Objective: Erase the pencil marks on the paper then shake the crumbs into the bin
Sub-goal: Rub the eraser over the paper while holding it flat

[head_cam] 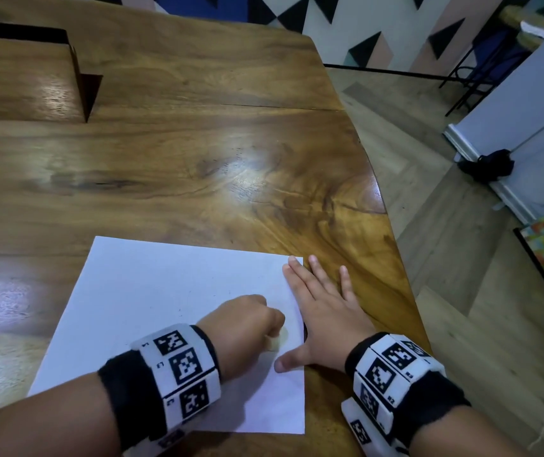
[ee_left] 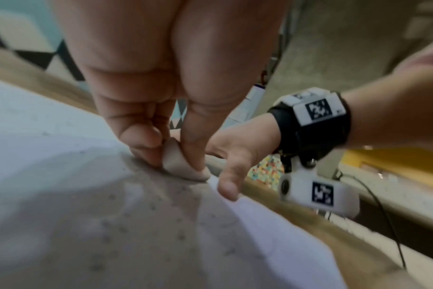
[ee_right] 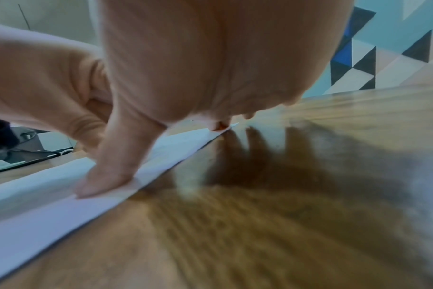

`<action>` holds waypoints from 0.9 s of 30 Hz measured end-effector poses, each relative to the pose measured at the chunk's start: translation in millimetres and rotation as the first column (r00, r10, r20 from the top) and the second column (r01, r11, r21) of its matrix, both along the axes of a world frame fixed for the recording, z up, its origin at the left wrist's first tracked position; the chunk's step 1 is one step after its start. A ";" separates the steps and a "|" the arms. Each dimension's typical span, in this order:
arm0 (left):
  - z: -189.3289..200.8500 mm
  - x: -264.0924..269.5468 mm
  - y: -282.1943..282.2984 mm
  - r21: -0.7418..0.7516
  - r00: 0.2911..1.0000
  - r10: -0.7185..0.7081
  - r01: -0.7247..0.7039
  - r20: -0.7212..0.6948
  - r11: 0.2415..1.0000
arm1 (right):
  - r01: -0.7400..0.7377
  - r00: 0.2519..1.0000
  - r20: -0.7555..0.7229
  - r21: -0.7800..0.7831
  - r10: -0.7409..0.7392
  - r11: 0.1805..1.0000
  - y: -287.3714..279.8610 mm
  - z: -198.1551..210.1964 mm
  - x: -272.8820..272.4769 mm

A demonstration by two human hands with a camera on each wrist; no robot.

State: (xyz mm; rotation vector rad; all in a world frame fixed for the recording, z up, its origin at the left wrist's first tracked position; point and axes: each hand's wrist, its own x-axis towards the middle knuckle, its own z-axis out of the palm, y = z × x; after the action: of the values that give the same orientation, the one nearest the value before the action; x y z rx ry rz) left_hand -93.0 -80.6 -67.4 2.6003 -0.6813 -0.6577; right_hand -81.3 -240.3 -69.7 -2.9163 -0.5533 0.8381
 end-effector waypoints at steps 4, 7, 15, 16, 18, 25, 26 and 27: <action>1.8 0.1 -2.3 -0.013 1.000 0.011 -0.011 0.009 1.000 | 0.035 0.999 0.011 -0.002 -0.035 0.999 -9.8 1.6 0.5; 6.5 10.9 -0.4 -0.046 0.998 0.056 -0.057 -0.017 0.997 | 0.029 0.999 0.014 -0.002 -0.029 1.000 -12.8 3.6 0.5; 8.2 72.6 -4.7 -0.099 0.939 0.335 -0.327 0.081 0.940 | 0.010 1.000 0.015 -0.051 -0.010 0.999 -9.7 7.5 0.6; 7.9 66.7 -5.3 -0.106 0.945 0.318 -0.310 0.069 0.945 | 0.009 1.000 0.017 -0.053 -0.008 0.999 -9.5 7.8 0.6; 6.2 48.1 -5.1 -0.116 0.978 0.202 -0.196 0.045 0.974 | 0.004 1.000 0.020 -0.059 -0.003 0.998 -9.2 7.7 0.8; 8.9 72.8 -4.9 -0.075 0.975 0.215 -0.210 0.062 0.975 | -0.012 1.000 0.026 -0.087 0.014 0.996 -7.3 9.9 1.1; 9.3 80.3 -8.3 -0.078 0.970 0.229 -0.223 0.081 0.972 | -0.009 1.000 0.023 -0.087 0.011 0.996 -7.2 10.2 1.0; 9.6 84.1 -12.2 -0.082 0.970 0.228 -0.221 0.088 0.972 | -0.006 1.000 0.019 -0.087 0.007 0.996 -7.0 10.0 1.1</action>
State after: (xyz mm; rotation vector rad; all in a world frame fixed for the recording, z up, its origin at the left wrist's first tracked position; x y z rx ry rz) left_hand -9.0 -92.9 -57.8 2.6042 -0.4203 -0.4315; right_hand -80.1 -247.4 -59.7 -3.0055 -0.5413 0.8572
